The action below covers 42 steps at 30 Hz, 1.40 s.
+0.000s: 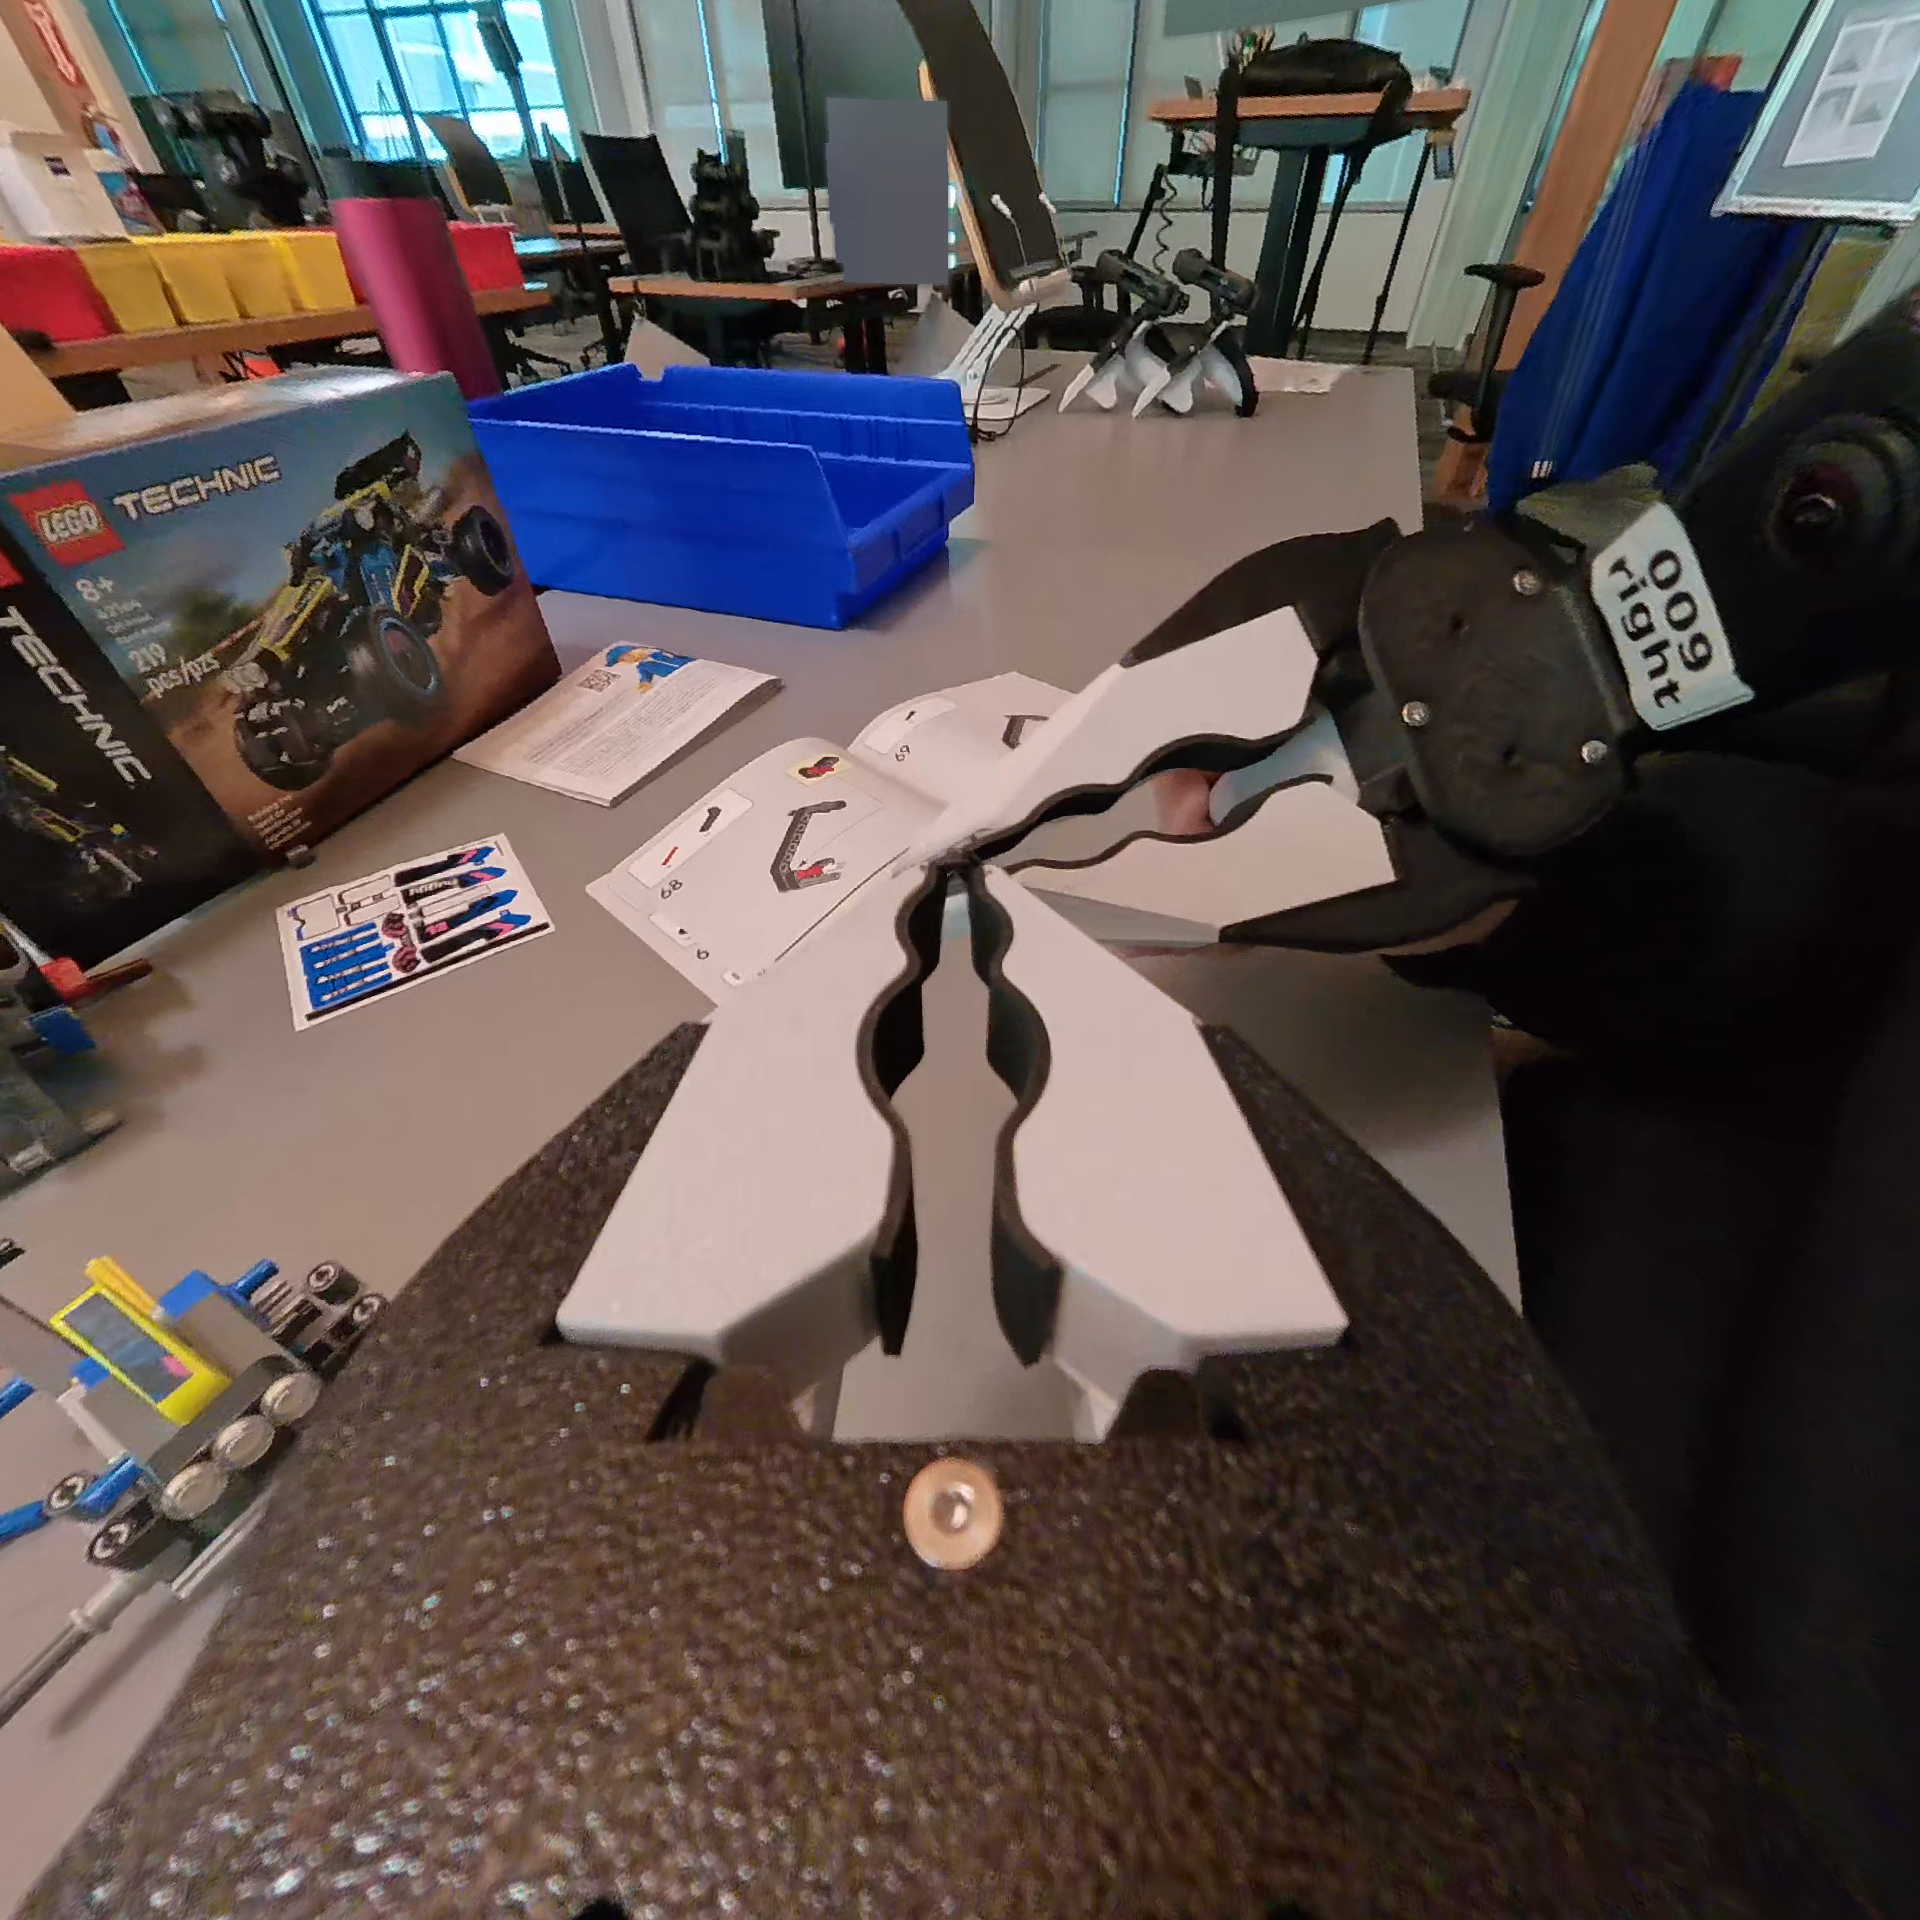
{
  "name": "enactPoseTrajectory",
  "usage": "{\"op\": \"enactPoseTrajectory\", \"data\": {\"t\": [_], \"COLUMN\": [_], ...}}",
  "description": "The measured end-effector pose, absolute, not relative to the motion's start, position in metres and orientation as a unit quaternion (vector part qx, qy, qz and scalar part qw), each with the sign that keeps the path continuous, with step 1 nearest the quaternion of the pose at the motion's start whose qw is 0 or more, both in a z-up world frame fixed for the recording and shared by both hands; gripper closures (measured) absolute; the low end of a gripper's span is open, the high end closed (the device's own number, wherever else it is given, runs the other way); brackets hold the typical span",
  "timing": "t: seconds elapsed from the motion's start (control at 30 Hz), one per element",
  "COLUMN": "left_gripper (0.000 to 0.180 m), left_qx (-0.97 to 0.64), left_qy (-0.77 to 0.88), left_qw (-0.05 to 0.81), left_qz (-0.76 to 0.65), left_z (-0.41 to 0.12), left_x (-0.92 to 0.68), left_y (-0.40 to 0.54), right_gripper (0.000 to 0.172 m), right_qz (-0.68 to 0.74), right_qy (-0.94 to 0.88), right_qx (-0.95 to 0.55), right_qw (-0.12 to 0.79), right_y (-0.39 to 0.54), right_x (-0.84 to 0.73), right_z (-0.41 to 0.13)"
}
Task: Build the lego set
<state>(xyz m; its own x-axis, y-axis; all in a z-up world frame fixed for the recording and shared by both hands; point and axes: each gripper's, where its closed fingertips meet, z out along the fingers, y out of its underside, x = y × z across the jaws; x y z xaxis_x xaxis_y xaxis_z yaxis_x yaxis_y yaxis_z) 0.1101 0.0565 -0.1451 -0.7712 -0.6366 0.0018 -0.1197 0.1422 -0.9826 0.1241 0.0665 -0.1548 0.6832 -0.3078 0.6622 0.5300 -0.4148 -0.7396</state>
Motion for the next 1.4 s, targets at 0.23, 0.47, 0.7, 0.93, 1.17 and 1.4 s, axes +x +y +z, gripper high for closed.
{"op": "enactPoseTrajectory", "data": {"t": [0.23, 0.47, 0.7, 0.93, 1.17, 1.4], "left_gripper": [0.180, 0.172, 0.171, 0.173, 0.169, 0.180], "left_qx": [-0.257, -0.270, -0.271, -0.244, -0.238, -0.239], "left_qy": [0.750, 0.755, 0.763, 0.792, 0.802, 0.806], "left_qw": [0.212, 0.169, 0.189, 0.180, 0.181, 0.196], "left_qz": [-0.571, -0.573, -0.555, -0.530, -0.518, -0.505], "left_z": [-0.156, -0.161, -0.163, -0.170, -0.176, -0.180], "left_x": [0.110, 0.107, 0.108, 0.096, 0.092, 0.097], "left_y": [0.058, 0.053, 0.057, 0.057, 0.056, 0.056], "right_gripper": [0.171, 0.171, 0.171, 0.171, 0.171, 0.171], "right_qz": [-0.414, -0.431, -0.448, -0.438, -0.418, -0.421], "right_qy": [-0.103, -0.114, -0.133, -0.163, -0.174, -0.174], "right_qx": [-0.749, -0.743, -0.740, -0.739, -0.749, -0.750], "right_qw": [0.508, 0.498, 0.484, 0.484, 0.484, 0.479], "right_y": [0.066, 0.064, 0.063, 0.061, 0.064, 0.064], "right_x": [0.126, 0.127, 0.126, 0.116, 0.112, 0.114], "right_z": [-0.164, -0.169, -0.177, -0.185, -0.191, -0.193]}}
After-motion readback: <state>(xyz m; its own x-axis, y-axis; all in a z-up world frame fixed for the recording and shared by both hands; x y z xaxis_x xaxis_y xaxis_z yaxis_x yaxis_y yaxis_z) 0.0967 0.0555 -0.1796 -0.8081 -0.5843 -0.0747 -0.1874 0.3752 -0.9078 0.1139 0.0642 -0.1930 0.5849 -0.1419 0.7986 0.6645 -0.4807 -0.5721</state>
